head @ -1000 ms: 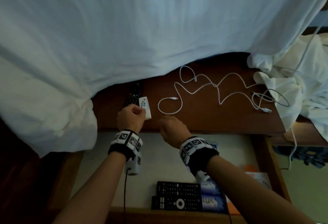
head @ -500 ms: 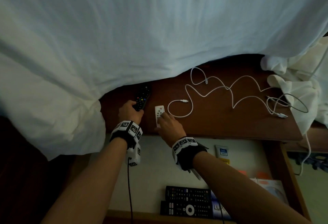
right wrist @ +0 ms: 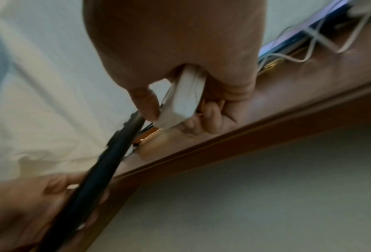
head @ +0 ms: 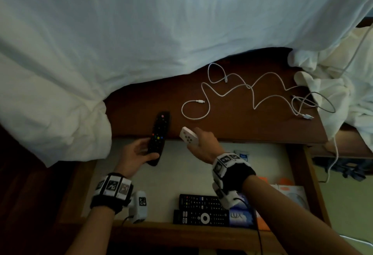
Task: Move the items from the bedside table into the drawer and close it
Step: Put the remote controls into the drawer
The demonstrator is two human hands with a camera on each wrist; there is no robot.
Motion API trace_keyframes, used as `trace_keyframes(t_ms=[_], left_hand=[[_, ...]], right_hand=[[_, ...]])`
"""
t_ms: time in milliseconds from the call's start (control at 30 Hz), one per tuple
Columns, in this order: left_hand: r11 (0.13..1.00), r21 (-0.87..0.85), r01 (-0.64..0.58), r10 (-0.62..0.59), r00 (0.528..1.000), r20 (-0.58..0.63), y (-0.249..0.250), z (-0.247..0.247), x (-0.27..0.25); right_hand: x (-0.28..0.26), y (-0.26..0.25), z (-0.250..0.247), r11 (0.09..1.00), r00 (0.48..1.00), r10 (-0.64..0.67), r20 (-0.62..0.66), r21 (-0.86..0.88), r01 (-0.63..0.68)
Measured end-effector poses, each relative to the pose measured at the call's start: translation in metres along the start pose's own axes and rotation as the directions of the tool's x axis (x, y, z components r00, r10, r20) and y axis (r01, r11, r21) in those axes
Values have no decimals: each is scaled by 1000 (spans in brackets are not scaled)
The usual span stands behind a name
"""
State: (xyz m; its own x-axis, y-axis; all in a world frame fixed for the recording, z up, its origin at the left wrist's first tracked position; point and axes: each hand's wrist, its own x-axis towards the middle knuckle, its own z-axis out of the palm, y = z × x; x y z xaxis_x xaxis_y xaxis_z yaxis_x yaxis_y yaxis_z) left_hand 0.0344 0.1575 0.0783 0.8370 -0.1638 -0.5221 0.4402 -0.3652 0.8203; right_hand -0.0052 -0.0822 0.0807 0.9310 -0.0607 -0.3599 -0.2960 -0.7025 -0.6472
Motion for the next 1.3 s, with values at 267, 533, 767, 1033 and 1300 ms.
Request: trace_keyframes(t_ms=[267, 533, 767, 1033, 1300], left_hand=[[865, 495, -84, -150, 897, 415, -46, 52, -5], [676, 720, -155, -206, 899, 386, -72, 122, 21], [629, 744, -226, -140, 908, 394, -91, 140, 11], [546, 787, -287, -41, 929, 367, -101, 140, 3], [603, 794, 80, -216, 974, 66, -99, 133, 7]], right_hand=[[-47, 62, -21, 849, 976, 187, -115, 518, -101], [-63, 98, -6, 798, 957, 265, -116, 584, -150], [-62, 122, 24, 830, 935, 344, -90, 494, -258], [-31, 115, 50, 889, 930, 363, -50, 317, -330], [3, 105, 76, 952, 963, 255, 83, 153, -265]])
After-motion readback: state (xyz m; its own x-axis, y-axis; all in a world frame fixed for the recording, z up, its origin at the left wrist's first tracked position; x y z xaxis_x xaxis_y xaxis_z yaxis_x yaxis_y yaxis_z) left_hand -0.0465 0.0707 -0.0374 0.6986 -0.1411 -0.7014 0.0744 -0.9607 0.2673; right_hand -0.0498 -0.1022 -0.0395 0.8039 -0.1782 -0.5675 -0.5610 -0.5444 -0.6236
